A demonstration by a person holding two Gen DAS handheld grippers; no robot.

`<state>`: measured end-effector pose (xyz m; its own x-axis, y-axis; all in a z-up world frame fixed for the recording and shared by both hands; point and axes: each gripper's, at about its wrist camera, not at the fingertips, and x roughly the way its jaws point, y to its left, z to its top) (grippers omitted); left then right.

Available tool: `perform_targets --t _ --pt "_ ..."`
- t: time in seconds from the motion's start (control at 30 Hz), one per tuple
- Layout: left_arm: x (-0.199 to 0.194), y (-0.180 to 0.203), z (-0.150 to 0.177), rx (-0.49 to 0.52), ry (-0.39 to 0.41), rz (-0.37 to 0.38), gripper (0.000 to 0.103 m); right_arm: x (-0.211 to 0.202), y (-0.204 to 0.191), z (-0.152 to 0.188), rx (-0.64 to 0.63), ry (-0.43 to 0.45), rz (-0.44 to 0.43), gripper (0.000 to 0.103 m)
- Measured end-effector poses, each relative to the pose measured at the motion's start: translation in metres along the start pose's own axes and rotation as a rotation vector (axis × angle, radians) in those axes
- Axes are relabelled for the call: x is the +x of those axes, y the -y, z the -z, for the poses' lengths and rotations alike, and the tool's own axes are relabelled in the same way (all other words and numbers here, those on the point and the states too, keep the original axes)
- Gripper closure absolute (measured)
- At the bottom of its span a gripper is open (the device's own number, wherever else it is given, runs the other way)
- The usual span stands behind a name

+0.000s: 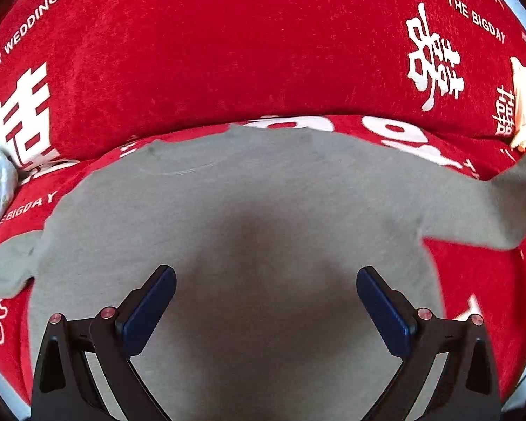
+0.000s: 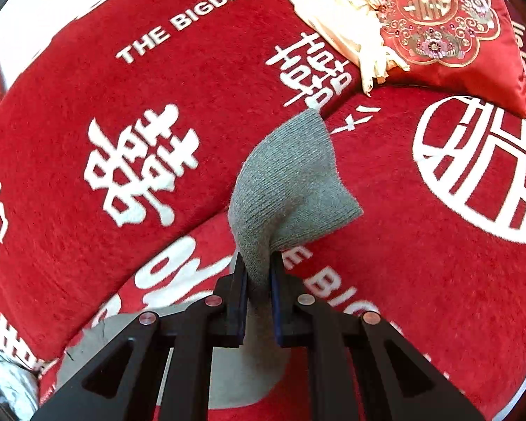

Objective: Fold small clothes
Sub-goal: 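Fold the held sleeve across the sweater body with the right tool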

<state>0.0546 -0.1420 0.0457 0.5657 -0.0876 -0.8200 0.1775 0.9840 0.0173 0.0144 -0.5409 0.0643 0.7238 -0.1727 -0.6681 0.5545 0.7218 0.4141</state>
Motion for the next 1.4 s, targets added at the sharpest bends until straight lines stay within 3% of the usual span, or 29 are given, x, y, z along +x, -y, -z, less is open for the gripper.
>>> perform_targets --t 0.4,0.6,0.7,0.83,0.93,1.07,1.4 --pt "-0.021 -0.104 0.027 -0.063 0.020 0.027 0.000 -0.024 -0.075 0.027 -0.018 -0.082 0.006 0.091" --pt "-0.006 -0.155 0.042 -0.113 0.019 0.051 0.000 -0.033 -0.112 0.043 -0.027 -0.095 0.042 0.091" --pt "0.011 -0.183 0.061 -0.239 -0.010 0.126 0.000 -0.036 -0.129 0.055 -0.066 -0.093 0.084 0.091" --pt "-0.004 -0.189 0.056 -0.237 0.009 0.163 0.000 -0.040 -0.145 0.064 -0.060 -0.084 0.097 0.091" --pt "-0.011 -0.199 0.058 -0.247 0.035 0.146 0.000 -0.041 -0.163 0.071 -0.054 -0.087 0.089 0.091" --pt "-0.006 -0.219 0.058 -0.321 0.007 0.160 0.000 -0.046 -0.204 0.083 -0.108 -0.077 0.064 0.091" --pt "-0.013 -0.257 0.061 -0.419 0.016 0.146 0.000 -0.043 -0.300 0.132 -0.175 -0.097 -0.063 0.091"
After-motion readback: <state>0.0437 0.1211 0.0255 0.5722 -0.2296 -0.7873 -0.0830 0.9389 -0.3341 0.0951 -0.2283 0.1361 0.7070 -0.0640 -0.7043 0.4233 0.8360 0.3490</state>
